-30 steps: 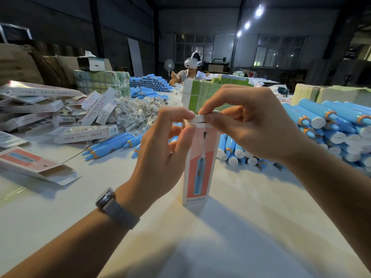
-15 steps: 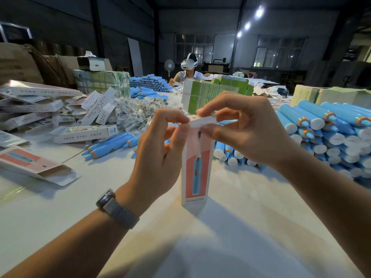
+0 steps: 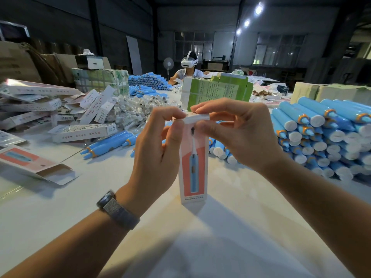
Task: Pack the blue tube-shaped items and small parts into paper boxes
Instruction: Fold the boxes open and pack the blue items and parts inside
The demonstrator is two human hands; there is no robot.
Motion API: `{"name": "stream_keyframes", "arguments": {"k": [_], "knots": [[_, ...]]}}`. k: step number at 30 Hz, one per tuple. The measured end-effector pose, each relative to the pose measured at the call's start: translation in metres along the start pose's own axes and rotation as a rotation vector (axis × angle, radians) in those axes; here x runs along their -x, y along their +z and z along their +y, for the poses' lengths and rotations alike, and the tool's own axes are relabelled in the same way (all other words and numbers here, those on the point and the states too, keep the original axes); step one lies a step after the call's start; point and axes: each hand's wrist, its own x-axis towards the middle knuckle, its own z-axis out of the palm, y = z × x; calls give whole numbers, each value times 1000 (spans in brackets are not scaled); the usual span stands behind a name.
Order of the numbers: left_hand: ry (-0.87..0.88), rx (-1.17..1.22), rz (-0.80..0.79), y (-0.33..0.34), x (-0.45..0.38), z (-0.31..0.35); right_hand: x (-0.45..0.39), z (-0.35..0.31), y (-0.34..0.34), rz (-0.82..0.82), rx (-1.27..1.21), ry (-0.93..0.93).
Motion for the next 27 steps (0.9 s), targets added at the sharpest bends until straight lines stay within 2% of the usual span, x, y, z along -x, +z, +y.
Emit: {"name": "stream_keyframes", "arguments": {"k": [7,11,17,22,27], "knots": [[-7,-34,1,-1,-1,0,-1,4,0,-14,107,-70],[-41,2,-9,-1,0,0,2,11,4,-16,105,-26],[-20,11,-10,-1,-1,-2,0,12,2,-32,144,-102],[-188,147,18,5,2,-3,1,13,4,38,159,21],[-198,140,54,1,-1,-8,-1,15,6,86,289,-1]]}}
